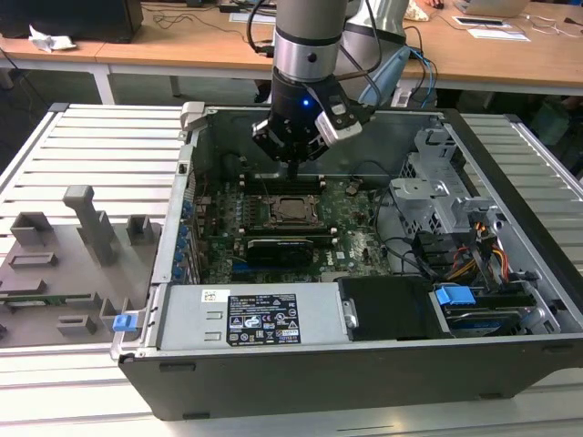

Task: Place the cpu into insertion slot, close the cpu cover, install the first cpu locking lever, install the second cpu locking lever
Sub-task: 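Install the first cpu locking lever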

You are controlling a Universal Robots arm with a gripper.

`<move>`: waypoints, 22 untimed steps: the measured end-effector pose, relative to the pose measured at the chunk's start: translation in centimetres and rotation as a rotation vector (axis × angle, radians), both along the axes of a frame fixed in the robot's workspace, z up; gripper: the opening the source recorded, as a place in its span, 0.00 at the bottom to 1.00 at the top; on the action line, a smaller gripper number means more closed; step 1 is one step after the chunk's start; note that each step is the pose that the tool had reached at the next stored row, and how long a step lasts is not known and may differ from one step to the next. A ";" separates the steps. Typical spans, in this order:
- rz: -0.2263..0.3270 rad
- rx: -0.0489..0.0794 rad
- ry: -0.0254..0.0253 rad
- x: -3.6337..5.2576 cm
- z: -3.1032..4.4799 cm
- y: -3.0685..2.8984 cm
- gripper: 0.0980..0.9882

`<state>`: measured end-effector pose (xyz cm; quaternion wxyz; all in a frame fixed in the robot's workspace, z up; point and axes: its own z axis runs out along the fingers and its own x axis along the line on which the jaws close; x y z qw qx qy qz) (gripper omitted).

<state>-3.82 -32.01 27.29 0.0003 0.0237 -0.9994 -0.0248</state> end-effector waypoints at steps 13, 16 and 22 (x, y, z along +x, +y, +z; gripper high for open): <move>0.006 0.000 -0.0368 -0.43 -0.02 -0.07 0.01; 0.006 0.000 -0.0373 -0.48 -0.02 -0.07 0.01; 0.006 0.000 -0.0381 -0.79 -0.02 -0.07 0.01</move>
